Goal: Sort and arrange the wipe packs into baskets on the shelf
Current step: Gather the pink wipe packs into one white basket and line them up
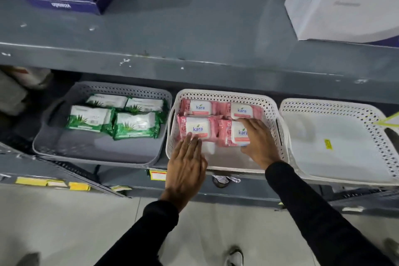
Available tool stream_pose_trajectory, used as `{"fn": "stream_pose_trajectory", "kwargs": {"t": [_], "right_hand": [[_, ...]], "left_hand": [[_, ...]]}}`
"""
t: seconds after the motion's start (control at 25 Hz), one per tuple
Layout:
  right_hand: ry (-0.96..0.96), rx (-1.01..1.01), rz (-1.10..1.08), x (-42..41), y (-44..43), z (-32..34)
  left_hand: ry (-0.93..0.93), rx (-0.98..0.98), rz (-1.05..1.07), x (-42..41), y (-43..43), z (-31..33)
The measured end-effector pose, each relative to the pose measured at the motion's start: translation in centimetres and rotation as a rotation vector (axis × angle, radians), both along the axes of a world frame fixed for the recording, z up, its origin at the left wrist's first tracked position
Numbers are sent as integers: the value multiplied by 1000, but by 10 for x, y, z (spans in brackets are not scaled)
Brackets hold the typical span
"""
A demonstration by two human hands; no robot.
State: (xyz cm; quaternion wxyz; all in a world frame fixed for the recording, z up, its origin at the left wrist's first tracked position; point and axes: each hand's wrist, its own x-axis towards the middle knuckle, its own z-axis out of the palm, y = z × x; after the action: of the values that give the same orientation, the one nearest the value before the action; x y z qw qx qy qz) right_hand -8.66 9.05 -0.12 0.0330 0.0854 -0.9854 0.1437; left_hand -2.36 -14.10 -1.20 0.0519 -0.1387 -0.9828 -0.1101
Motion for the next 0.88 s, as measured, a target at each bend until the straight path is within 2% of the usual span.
{"fn": "stream_pose_trajectory", "kwargs": {"t": [0.16, 0.28, 0.56, 0.88], "right_hand": [[29, 26, -29, 0, -1, -1], [31, 6, -35, -2, -1, 2], [16, 6, -14, -3, 5, 1], [-32, 26, -16, 3, 10, 0]], "left_hand": [[-22, 67, 6, 1, 1, 0], [-114, 159, 29, -16, 1, 8], [-159, -65, -13, -69, 8, 14], [-101, 100, -54, -76, 6, 3]]}}
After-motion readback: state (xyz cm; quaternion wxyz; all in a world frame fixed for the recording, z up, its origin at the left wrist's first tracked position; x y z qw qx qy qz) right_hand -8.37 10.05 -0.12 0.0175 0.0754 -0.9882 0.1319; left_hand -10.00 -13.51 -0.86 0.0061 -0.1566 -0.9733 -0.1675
